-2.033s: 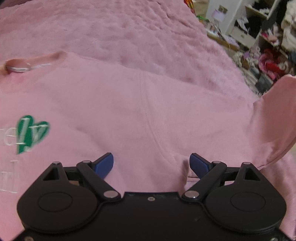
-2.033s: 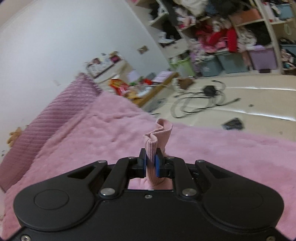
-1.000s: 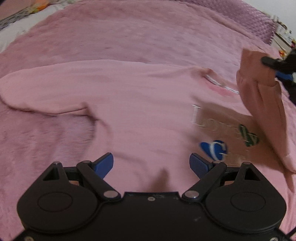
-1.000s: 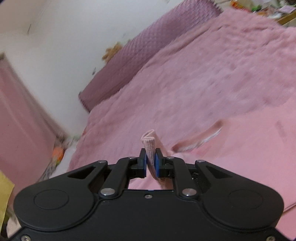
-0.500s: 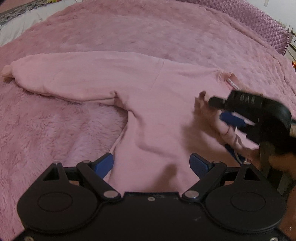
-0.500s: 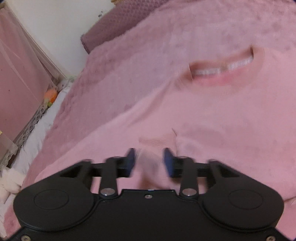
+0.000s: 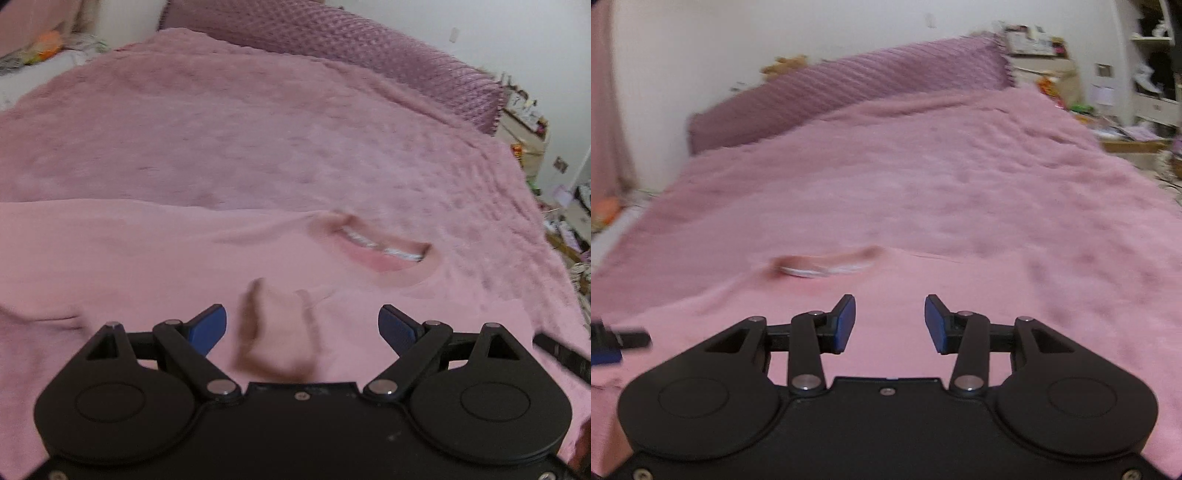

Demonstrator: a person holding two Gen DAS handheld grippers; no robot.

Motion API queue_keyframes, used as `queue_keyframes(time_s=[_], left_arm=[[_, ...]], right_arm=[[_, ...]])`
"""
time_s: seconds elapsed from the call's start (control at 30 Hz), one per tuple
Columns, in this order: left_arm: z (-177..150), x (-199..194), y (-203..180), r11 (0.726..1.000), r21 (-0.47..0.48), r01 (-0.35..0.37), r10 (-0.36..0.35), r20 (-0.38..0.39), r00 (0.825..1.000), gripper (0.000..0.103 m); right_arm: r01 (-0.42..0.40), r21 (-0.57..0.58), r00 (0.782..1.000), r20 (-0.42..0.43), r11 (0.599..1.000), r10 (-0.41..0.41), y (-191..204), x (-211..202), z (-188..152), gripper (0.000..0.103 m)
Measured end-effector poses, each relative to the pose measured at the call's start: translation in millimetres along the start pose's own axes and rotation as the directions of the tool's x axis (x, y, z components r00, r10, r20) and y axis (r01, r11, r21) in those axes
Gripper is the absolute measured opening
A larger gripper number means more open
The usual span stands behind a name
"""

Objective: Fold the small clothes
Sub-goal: 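Move the left tool to the other sleeve cuff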

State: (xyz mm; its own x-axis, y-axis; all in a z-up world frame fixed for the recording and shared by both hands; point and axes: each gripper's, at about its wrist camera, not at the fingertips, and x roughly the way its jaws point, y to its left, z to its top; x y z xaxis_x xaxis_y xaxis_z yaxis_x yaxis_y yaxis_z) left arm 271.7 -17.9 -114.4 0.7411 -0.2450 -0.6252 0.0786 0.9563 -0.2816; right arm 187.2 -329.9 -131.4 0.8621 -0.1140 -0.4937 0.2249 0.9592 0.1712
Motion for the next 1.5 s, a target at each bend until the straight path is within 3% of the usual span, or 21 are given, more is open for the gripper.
queue_keyframes(time_s=[0.17,0.33,0.43,0.67,0.87,1.03,1.2,1.33,1.4,1.5], left_arm=[[-3,37,-14,0.998,0.008,0.068,-0.068,-0.033,0.997,0.095],[-15,72,-7,1.0,0.019,-0.008,0.01,-0.122,0.992,0.095],[-24,84,0,0.998,0.038,-0.049,0.054,-0.138,0.989,0.095],[-36,88,3,0.989,0.133,-0.058,0.074,-0.119,0.99,0.095],[-26,81,11,0.996,0.088,-0.009,0.019,-0.114,0.993,0.095],[-1,25,43,0.998,0.06,-0.02,0.02,-0.006,1.0,0.095],[17,-36,124,0.996,-0.094,0.008,-0.002,0.07,0.998,0.095],[29,-76,194,0.983,-0.156,-0.093,0.113,0.126,0.986,0.095],[32,-92,229,0.968,-0.201,-0.151,0.18,0.139,0.974,0.095],[34,-113,286,0.937,-0.299,-0.179,0.232,0.154,0.96,0.095]], right_arm=[[0.019,0.021,0.999,-0.04,1.0,-0.018,-17,4,-11,0.042],[0.028,0.026,0.996,-0.091,0.999,-0.026,-28,17,-27,0.042],[0.055,0.055,0.99,-0.131,0.997,-0.048,-40,24,-37,0.04],[0.072,0.038,0.985,-0.161,0.997,-0.065,-45,29,-55,0.036],[0.103,0.035,0.98,-0.175,0.994,-0.095,-38,26,-47,0.037],[0.014,-0.002,0.994,-0.104,1.0,-0.015,-3,6,-26,0.039],[-0.151,-0.099,0.987,-0.067,0.984,0.145,73,-6,-21,0.039],[-0.295,-0.198,0.955,-0.1,0.935,0.281,144,-9,-34,0.039],[-0.376,-0.239,0.926,-0.136,0.896,0.352,180,-8,-47,0.039],[-0.444,-0.31,0.896,-0.18,0.841,0.407,231,-2,-69,0.039]])
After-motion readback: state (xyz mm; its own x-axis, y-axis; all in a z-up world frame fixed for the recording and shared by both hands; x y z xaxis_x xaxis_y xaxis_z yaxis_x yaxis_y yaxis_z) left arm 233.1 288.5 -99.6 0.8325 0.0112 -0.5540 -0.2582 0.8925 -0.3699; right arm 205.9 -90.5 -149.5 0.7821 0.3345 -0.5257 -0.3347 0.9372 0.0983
